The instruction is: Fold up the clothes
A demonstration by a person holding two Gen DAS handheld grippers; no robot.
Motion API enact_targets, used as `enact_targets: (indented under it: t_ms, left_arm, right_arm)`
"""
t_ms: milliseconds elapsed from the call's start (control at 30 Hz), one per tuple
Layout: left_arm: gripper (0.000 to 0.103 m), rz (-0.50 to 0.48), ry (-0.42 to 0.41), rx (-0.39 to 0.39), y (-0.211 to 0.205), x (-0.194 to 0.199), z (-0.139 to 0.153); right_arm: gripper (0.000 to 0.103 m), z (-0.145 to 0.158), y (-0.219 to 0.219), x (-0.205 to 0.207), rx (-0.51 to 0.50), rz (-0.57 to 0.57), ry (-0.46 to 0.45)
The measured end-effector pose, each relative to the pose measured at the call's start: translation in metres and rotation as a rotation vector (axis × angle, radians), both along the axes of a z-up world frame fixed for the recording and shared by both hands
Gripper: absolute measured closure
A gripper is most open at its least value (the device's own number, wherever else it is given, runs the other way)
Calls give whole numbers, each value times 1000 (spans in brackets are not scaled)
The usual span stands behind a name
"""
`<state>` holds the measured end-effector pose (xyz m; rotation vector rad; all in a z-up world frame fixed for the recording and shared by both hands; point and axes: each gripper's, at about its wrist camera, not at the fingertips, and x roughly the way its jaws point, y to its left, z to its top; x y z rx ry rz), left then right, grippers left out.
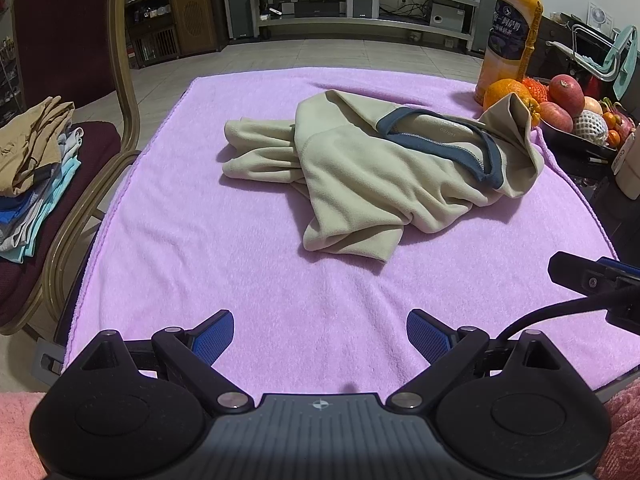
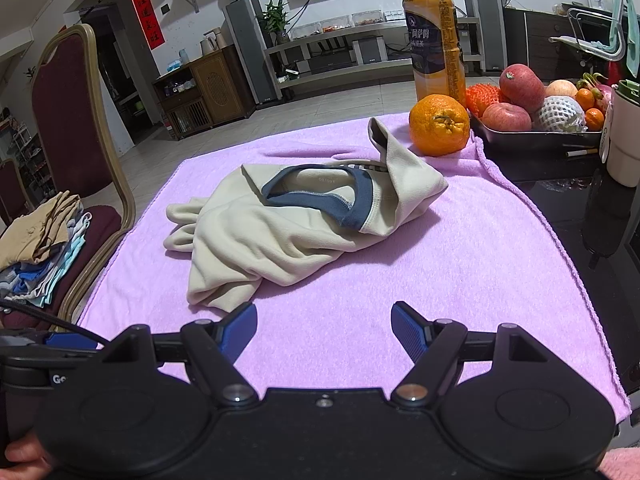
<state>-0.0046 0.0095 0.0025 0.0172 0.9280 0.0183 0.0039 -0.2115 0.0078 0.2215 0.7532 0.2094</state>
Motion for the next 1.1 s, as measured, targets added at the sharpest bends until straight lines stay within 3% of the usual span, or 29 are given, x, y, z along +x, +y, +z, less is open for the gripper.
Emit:
enact_targets:
  t_ms: [133, 367, 500, 667, 767, 833, 900, 1000, 1100]
  left_arm:
    - [8, 5, -9, -10, 9, 5, 10]
    - [8, 61, -141, -16, 43, 24, 57]
    - [12, 81, -163, -15, 52, 46, 65]
    - [21, 45, -83, -47, 48, 76, 44]
    - [22, 38, -60, -35, 46, 91, 35]
    - [22, 34, -46, -26, 44, 101, 29]
    - [22, 31, -33, -17, 43, 112, 23]
    - [22, 61, -75, 6, 47, 121, 21]
    - [23, 96, -48, -75, 61, 132, 17]
  right_arm:
    - [30, 12, -6, 4, 45, -17, -11]
    - [28, 75, -16, 36, 94, -9, -164]
    - [27, 93, -18, 68, 107, -8, -225]
    - [28, 60, -29, 104, 160, -50, -154]
    - [42, 35, -25, 124, 162, -17, -77]
    - [44, 23, -15, 138, 134, 20, -36]
    - [44, 17, 0, 150, 100, 63, -10]
    - [42, 12, 27, 171, 33, 131, -11]
    - [33, 6, 60, 194, -52, 208, -47]
